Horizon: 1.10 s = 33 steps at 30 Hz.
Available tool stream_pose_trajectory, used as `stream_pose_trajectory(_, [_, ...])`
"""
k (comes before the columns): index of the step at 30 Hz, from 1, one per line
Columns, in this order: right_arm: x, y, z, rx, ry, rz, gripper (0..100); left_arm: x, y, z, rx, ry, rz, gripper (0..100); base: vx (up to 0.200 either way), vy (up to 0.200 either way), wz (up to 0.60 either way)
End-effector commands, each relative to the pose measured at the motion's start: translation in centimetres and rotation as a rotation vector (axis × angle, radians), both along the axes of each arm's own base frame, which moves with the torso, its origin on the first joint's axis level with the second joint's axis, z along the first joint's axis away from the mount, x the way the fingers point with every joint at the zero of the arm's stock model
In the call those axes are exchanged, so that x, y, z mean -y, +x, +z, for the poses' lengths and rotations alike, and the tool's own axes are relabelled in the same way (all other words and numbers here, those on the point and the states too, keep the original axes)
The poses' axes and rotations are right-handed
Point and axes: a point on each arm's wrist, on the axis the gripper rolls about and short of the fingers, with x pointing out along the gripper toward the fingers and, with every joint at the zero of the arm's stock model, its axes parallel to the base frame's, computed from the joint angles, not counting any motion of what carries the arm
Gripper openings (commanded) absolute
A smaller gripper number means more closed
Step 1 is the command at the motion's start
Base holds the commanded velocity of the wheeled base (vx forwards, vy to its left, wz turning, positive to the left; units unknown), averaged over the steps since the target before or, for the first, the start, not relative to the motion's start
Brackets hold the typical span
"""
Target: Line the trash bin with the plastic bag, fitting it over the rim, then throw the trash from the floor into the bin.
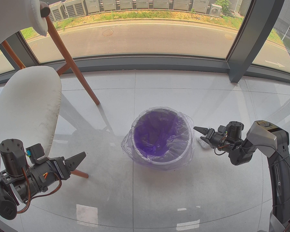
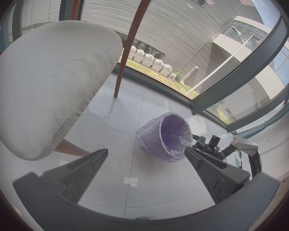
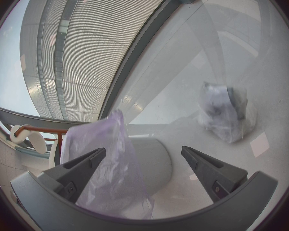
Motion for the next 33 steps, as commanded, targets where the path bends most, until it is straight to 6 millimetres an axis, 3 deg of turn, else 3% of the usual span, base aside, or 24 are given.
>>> stream_pose_trajectory(1, [-1.0, 1.1, -0.7, -0.014, 0.057, 0.002, 100, 0.0, 0.0, -0.2, -0.009, 0.003, 0.002, 100, 0.0, 0.0, 0.0])
stream_pose_trajectory(14, [-3.9, 1.6, -1.4, -0.045, 0.098, 0.028, 100, 0.0, 0.2, -0.4, -0.021, 0.009, 0.006, 100, 0.0, 0.0, 0.0])
stream_pose_trajectory(15, [-4.2, 1.6, -1.6, -0.052, 0.092, 0.018, 0, 0.0, 0.2, -0.4, -0.02, 0.008, 0.005, 100, 0.0, 0.0, 0.0])
stream_pose_trajectory(33, [-3.4, 1.3, -0.4, -0.086, 0.062, -0.044, 0, 0.0, 0.1, -0.4, -0.02, 0.008, 0.005, 100, 0.0, 0.0, 0.0])
